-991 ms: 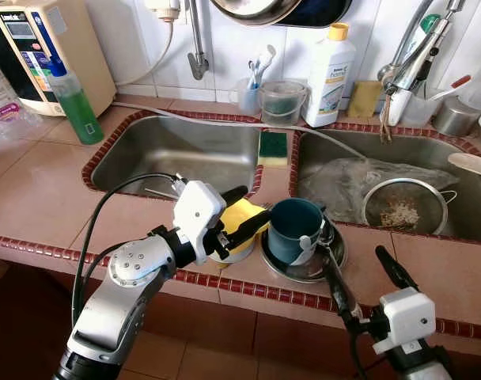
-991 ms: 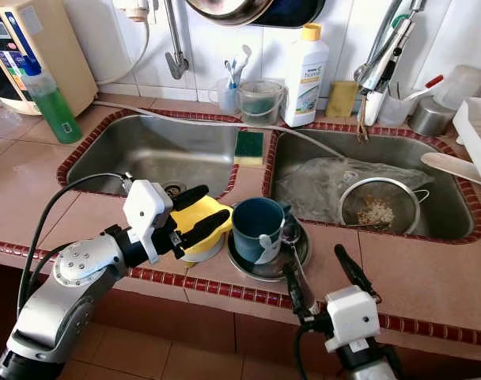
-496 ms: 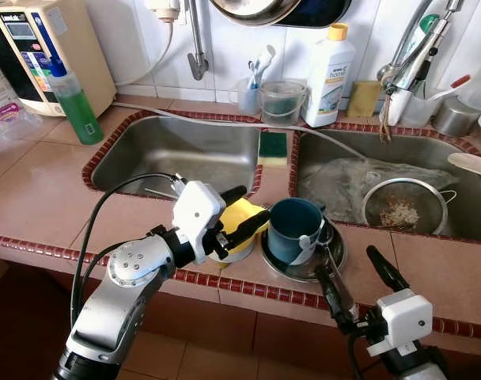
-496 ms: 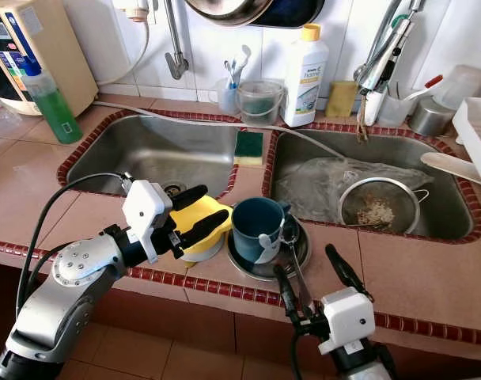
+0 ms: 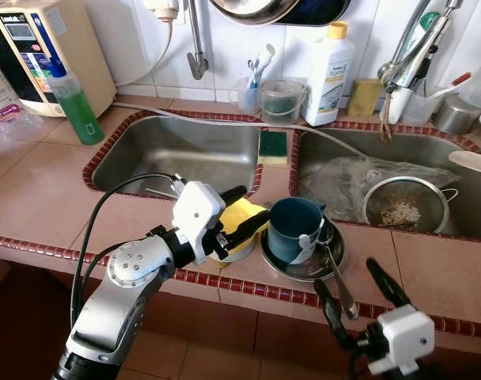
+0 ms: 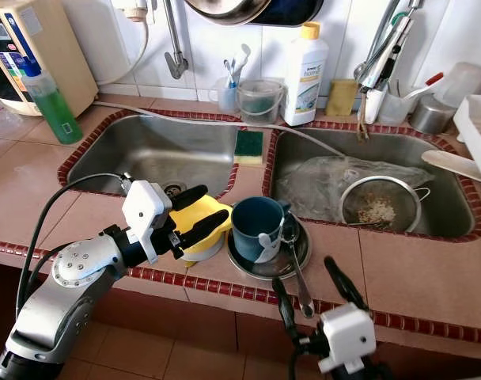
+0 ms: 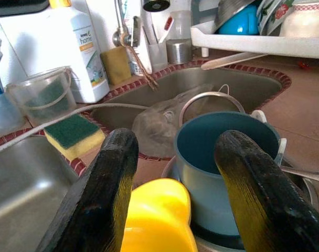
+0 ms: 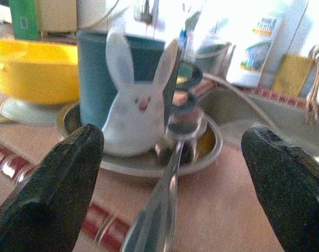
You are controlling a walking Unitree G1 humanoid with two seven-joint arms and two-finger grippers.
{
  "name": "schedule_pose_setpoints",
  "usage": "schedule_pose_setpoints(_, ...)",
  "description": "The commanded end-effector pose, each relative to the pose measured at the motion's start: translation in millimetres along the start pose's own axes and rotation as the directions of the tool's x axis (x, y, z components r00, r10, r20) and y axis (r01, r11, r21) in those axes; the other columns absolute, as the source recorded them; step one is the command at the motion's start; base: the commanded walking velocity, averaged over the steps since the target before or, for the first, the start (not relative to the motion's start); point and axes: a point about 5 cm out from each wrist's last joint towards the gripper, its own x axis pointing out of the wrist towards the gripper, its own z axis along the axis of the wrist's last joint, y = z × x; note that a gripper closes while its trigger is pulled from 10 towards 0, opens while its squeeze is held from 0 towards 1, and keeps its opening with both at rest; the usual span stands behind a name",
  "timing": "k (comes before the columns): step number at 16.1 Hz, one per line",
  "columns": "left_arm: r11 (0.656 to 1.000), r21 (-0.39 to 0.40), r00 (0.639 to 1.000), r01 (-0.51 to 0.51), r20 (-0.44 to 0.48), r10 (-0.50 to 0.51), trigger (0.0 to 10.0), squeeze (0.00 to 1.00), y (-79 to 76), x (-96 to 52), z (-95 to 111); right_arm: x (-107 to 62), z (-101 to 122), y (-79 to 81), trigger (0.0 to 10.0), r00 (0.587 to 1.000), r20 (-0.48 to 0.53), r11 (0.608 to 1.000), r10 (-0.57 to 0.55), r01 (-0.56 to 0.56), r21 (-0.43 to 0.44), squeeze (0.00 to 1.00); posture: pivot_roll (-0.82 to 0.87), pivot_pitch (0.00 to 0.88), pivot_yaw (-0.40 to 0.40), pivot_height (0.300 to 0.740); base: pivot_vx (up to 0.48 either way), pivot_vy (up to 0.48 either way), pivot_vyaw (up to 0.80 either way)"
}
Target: Kitchen organization
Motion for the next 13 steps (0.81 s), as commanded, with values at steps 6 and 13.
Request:
schedule_pose_setpoints(6,0.998,0.019,0.998,0.058,0.002,-0.058,10.0,0.00,1.4,-1.5,3.3,-5.1,1.7,2.5,10.0,0.999,-0.008,0.998,-0.038,0.039,0.046,0.00,-0.26,0.086,0.109,0.740,0.000,0.000,0.00)
schedule_pose_setpoints(13,0.986,0.043,0.987,0.158,-0.042,-0.157,10.0,0.00,2.2,-29.1,1.6,-6.6,-1.0,0.2,10.0,0.998,-0.025,0.997,-0.051,0.052,0.063,0.00,-0.25,0.087,0.109,0.740,0.000,0.000,0.00)
